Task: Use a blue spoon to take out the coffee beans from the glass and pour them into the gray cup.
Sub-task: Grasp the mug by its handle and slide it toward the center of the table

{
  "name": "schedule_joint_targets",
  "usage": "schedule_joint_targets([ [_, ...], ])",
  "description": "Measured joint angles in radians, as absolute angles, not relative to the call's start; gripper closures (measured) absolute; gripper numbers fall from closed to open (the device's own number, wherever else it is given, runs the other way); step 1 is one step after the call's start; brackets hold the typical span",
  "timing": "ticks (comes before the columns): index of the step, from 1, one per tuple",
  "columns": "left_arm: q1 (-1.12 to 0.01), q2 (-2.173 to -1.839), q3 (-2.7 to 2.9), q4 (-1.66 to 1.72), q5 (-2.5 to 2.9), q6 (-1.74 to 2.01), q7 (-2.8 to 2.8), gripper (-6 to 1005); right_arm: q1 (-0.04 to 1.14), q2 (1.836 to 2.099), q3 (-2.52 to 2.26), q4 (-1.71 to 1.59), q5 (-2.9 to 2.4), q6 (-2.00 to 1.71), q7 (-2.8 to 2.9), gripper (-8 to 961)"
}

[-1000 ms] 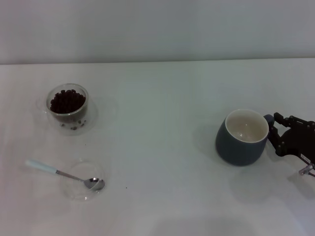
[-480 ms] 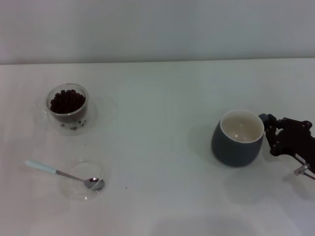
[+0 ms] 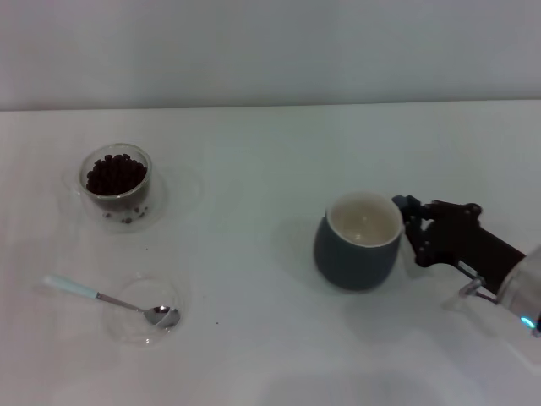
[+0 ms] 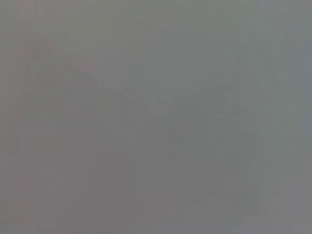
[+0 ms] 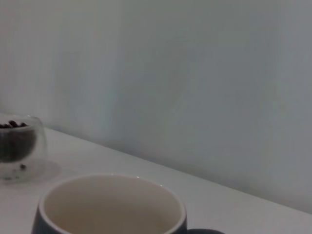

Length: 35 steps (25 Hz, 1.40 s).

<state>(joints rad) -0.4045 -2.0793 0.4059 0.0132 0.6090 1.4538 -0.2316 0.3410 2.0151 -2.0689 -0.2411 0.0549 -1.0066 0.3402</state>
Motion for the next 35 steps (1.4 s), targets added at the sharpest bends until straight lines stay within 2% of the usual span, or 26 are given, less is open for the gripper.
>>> schedule_joint_targets([
  [17,-0.404,-2.082,0.41,0.008,0.611,1.456,-0.232,127,0.384,2.025,-2.236,-0.397,0.051,-0.874,0.35,857],
  [35,-0.396,-2.081,0.411,0.008,0.612,1.456,-0.232,127,0.4,2.024,-2.286,-0.399,0.05,-0.877,0.347,775],
])
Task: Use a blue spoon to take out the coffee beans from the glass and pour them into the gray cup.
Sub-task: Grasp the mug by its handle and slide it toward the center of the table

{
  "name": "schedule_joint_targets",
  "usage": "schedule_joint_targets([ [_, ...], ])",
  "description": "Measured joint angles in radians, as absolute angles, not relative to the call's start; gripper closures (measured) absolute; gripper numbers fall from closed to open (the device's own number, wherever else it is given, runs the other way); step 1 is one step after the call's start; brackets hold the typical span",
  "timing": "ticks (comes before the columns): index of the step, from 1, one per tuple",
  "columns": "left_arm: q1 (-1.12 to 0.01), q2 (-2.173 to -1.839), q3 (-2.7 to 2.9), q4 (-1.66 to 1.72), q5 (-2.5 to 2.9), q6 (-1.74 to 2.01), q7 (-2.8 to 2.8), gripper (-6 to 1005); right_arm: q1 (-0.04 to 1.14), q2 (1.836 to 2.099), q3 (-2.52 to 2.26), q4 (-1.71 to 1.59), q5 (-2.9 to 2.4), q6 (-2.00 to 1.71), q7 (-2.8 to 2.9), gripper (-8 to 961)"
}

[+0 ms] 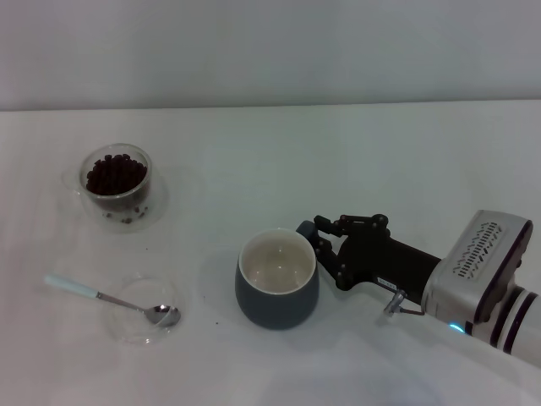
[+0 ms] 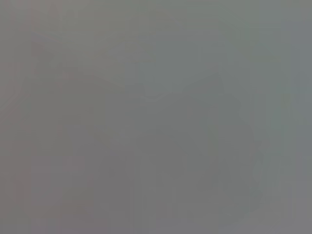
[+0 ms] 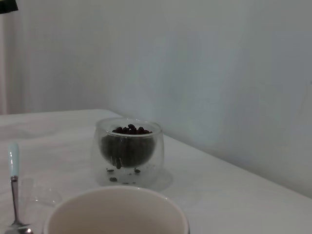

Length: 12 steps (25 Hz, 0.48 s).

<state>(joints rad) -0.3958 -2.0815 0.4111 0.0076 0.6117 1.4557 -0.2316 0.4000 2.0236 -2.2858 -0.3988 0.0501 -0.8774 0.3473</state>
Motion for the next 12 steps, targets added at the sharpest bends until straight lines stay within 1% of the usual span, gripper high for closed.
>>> schedule_joint_targets([
  [3,-0.396,-2.081,0.411,0.008,0.612,1.456,-0.232,127,0.399,2.023,-2.284,-0.399,0.05,-0.881,0.347,752],
  [9,-0.396,-2.082,0.411,0.008,0.611,1.456,-0.232,128,0.394,2.019,-2.27,-0.389,0.056,-0.881,0.347,630],
  [11,-0.397,-2.082,0.411,0.008,0.61,1.456,-0.232,128,0.392,2.018,-2.265,-0.386,0.057,-0.879,0.349,405],
  [12,-0.397,-2.082,0.411,0.008,0.61,1.456,-0.232,128,0.392,2.017,-2.263,-0.383,0.057,-0.878,0.35,386],
])
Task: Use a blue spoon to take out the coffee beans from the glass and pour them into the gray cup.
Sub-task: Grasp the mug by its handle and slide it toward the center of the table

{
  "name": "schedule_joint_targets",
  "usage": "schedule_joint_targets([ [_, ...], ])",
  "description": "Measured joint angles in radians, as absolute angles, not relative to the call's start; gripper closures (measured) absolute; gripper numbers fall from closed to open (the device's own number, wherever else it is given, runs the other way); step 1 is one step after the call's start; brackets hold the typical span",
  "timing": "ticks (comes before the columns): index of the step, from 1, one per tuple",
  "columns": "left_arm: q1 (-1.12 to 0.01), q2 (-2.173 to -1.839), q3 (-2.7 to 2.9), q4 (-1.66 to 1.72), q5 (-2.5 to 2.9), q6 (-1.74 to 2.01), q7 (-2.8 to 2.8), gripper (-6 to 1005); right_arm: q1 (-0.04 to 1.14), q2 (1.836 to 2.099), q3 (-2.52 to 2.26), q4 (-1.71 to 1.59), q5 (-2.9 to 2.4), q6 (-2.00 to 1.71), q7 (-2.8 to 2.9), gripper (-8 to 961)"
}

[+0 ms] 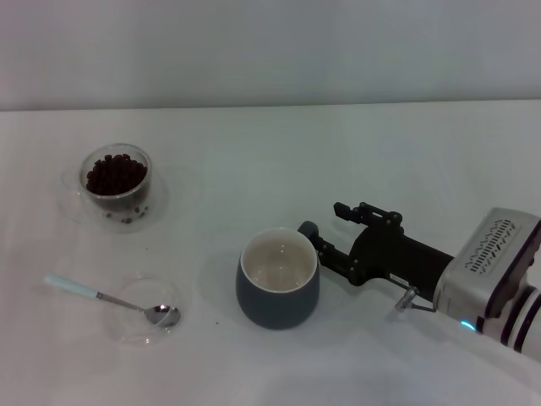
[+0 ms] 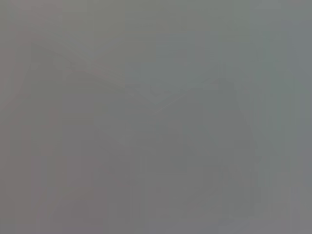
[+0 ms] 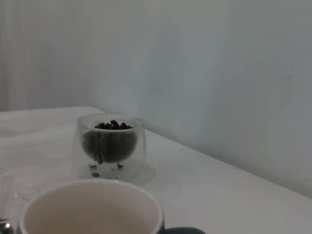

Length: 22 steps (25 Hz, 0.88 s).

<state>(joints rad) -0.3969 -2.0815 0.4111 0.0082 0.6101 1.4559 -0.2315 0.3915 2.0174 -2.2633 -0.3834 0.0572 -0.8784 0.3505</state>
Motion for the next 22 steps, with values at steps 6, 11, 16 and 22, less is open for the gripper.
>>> schedule_joint_targets([
  [6,-0.395,-2.081,0.406,0.013,0.609,1.457,-0.232,127,0.385,2.014,-2.272,-0.378,0.049,-0.887,0.357,274],
  [11,-0.396,-2.08,0.405,0.015,0.609,1.456,-0.232,127,0.369,2.009,-2.273,-0.362,0.047,-0.923,0.357,199],
  [16,-0.398,-2.079,0.403,0.014,0.609,1.45,-0.226,128,0.349,2.006,-2.27,-0.307,0.047,-1.033,0.362,198],
  [22,-0.401,-2.08,0.404,0.008,0.609,1.447,-0.224,127,0.339,2.004,-2.272,-0.222,0.047,-1.111,0.382,199],
])
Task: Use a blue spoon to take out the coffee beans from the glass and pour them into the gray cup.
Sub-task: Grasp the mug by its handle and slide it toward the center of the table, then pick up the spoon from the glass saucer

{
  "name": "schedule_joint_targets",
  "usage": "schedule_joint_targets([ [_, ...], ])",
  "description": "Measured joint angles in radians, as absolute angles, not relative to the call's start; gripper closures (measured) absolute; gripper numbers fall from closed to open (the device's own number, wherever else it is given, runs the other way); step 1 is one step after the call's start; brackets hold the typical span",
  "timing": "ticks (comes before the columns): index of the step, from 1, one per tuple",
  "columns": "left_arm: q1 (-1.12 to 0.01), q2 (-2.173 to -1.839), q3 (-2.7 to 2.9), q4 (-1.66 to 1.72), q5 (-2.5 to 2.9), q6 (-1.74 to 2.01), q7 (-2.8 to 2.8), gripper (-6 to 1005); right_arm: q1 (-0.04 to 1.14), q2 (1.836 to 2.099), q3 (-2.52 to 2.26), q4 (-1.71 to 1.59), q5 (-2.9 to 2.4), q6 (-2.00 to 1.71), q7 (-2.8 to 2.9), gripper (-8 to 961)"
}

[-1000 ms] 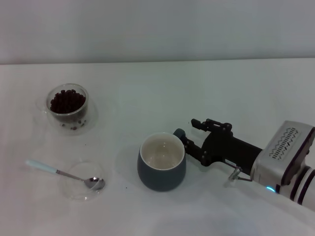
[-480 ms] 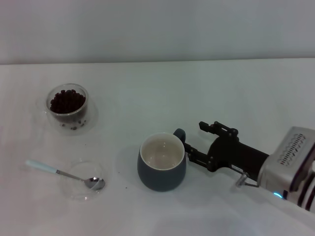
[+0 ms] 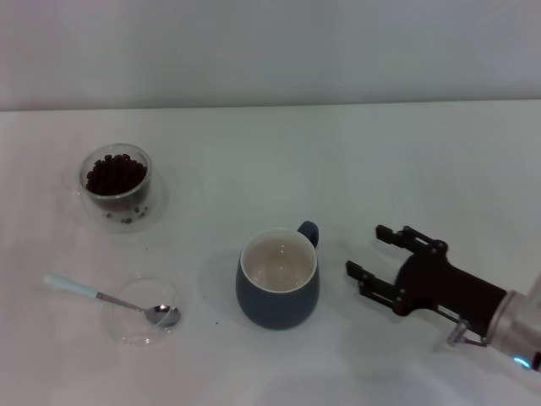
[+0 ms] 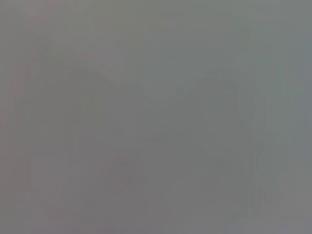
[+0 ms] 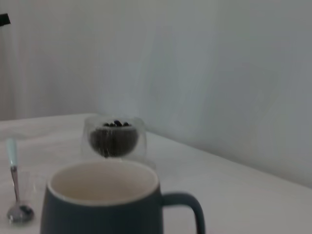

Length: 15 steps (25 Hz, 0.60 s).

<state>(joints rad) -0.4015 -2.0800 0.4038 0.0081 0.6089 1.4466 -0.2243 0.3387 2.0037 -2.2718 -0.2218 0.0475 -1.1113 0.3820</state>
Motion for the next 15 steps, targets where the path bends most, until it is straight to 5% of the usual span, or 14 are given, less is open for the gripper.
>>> schedule_joint_targets([
  [7,-0.401,-2.082,0.413,-0.008,0.632,1.462,-0.234,127,0.327,1.989,-2.158,-0.117,0.061,-1.234,0.385,207],
  [15,-0.351,-2.083,0.414,-0.051,0.703,1.513,-0.467,128,0.323,1.941,-1.882,-0.074,0.061,-1.327,0.375,211],
])
